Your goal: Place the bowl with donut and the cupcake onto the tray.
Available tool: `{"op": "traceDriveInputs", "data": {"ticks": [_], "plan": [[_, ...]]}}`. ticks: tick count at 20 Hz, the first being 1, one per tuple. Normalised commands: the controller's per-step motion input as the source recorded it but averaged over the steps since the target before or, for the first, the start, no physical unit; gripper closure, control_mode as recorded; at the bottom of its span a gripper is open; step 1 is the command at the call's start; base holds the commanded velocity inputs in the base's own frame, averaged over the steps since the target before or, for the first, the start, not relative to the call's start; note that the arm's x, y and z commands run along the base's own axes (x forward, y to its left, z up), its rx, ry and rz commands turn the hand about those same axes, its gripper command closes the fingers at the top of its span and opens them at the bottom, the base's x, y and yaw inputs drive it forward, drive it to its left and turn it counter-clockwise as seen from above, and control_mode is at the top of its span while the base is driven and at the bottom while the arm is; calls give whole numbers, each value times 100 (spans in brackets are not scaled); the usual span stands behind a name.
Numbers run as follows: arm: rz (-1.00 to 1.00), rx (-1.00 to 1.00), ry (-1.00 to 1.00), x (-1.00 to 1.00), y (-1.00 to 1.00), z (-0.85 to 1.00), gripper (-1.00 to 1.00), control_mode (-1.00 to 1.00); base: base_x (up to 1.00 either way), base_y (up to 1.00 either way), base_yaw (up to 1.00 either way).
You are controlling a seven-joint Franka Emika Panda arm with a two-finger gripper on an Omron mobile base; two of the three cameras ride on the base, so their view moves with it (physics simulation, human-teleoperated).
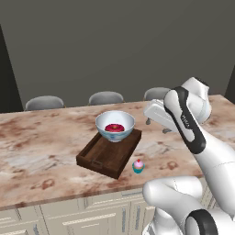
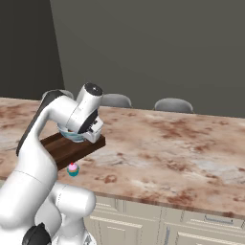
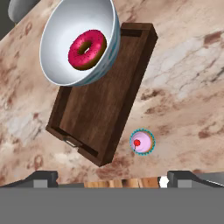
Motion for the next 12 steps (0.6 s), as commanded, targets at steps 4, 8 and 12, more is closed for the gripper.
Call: {"op": "traceDriveInputs", "data": {"ticks": [4, 8, 12], "plan": [[19, -11, -31, -29, 0, -6, -100, -100, 0, 0, 0], [19, -16, -23, -27, 0, -10, -100, -100, 0, 0, 0], [12, -24, 1, -20, 7, -9, -100, -100, 0, 0, 0]]}}
